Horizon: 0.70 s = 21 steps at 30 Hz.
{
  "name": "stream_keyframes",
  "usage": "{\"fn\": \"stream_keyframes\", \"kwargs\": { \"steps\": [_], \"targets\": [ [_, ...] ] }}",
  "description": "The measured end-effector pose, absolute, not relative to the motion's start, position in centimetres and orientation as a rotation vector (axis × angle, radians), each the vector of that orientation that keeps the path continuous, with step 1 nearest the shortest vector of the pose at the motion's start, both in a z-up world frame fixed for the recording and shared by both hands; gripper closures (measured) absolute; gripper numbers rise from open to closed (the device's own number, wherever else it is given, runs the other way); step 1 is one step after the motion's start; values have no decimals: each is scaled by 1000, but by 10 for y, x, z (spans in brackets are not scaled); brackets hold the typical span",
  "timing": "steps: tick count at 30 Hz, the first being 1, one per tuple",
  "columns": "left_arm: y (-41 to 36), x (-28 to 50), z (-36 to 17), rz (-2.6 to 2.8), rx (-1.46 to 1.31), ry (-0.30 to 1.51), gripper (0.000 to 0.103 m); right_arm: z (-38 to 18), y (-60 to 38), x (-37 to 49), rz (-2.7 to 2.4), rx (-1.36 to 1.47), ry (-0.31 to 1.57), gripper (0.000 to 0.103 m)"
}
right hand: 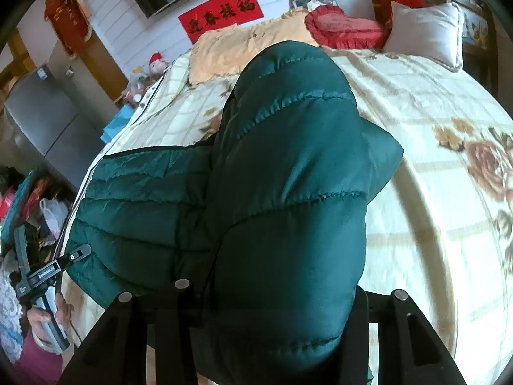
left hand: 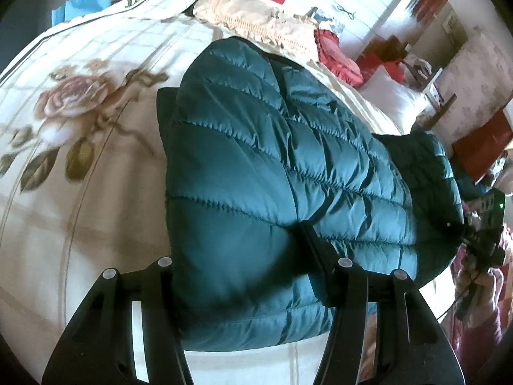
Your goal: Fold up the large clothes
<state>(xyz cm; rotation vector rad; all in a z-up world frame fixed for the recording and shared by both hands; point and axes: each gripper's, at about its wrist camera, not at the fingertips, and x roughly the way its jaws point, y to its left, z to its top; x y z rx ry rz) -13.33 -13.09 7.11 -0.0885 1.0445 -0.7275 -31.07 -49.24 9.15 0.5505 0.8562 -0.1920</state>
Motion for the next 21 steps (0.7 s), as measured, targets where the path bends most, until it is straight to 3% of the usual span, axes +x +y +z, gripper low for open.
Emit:
{"fn": "stream_keyframes", "kwargs": {
  "steps": [4, 6, 7, 9, 13, 21],
  "targets": [
    [-117, -146, 61, -704, -88, 1076, 44, 79, -489, -331, -210, 595, 869, 50],
    [-114, -147, 58, -688, -107, 1074, 35, 64, -497, -333, -262, 612, 879, 30],
    [-113, -147, 57, -669, -117, 1073, 29, 57, -502, -333, -278, 627, 883, 26],
    [-108, -147, 56, -644, -143, 1078, 27, 47, -516, -338, -308, 695, 857, 16],
    [-101, -158, 66, -576, -121, 1040, 27, 49, -526, -354, -361, 762, 809, 16],
    [-98, -196, 96, -496, -14, 898, 27, 89, -503, -387, -537, 542, 789, 16]
  ]
}}
